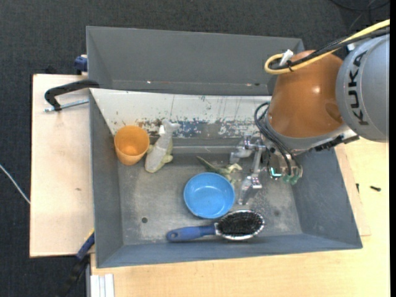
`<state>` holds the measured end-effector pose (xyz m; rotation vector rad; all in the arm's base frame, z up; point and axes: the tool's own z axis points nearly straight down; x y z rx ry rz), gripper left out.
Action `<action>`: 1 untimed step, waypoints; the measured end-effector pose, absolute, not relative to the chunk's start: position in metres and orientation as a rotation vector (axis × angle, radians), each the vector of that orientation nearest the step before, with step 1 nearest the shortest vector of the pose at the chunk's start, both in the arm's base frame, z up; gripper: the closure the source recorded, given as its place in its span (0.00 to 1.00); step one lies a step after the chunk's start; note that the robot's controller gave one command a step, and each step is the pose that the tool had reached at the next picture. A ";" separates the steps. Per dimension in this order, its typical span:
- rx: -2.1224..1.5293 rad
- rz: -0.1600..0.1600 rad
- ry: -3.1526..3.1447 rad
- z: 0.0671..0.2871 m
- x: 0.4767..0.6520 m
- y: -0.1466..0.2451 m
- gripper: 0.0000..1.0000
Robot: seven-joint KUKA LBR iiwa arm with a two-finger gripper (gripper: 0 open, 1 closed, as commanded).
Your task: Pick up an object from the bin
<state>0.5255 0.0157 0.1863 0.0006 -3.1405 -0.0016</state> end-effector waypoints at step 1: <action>0.288 -0.006 -3.156 0.095 0.510 0.063 0.00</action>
Offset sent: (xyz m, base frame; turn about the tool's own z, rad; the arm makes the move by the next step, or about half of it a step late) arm -0.0257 0.0488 -0.1099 -0.1854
